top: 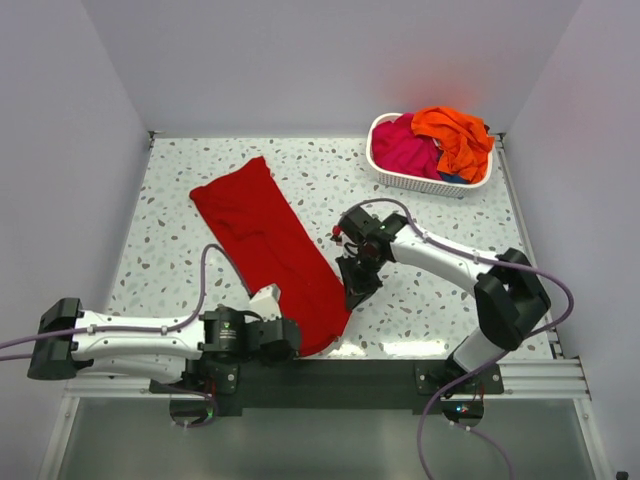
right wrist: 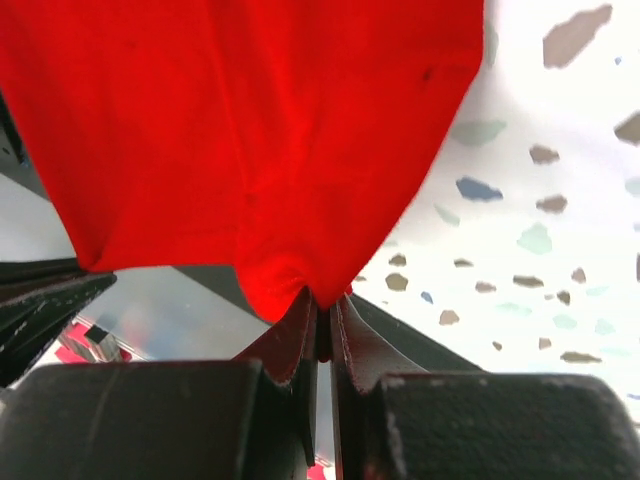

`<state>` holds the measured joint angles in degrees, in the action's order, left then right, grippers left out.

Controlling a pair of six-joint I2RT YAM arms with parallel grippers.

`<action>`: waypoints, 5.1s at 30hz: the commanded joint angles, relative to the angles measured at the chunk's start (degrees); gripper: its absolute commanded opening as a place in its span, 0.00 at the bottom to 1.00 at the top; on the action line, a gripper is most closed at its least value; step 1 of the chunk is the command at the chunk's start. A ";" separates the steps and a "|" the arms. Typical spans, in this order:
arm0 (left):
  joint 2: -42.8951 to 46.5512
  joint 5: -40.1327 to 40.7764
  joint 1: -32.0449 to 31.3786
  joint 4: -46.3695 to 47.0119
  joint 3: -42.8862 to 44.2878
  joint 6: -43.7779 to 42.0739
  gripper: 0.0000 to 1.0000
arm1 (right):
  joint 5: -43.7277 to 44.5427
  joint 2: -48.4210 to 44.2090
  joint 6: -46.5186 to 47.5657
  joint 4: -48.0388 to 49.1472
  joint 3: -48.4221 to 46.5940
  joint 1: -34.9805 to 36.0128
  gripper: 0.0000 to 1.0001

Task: Fold and stack the t-shirts
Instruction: Fold the tshirt

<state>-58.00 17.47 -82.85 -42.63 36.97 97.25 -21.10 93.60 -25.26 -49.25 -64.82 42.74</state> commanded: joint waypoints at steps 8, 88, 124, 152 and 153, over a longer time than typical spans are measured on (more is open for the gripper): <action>6.31 7.91 -1.00 -7.37 2.93 9.70 0.00 | 2.20 -2.38 0.12 -8.05 -9.17 0.15 0.00; -0.55 -12.99 72.39 5.45 6.03 -49.71 0.66 | -3.95 25.59 -2.52 14.36 -38.49 -10.22 0.81; -3.08 -20.46 61.75 19.95 -12.54 -41.44 0.68 | -2.72 24.61 1.96 13.75 -20.35 -8.12 0.56; -13.99 -18.53 54.03 21.81 -6.91 -46.10 0.47 | 5.19 20.22 1.26 7.42 -12.10 -9.25 0.00; -13.55 -18.36 53.41 21.54 -7.35 -45.84 0.47 | 5.28 18.56 1.00 7.42 -10.17 -9.25 0.00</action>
<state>-71.83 -2.63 -27.38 -17.93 30.48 52.31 -20.43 115.98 -24.40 -38.15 -79.05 33.69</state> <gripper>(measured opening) 0.468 0.027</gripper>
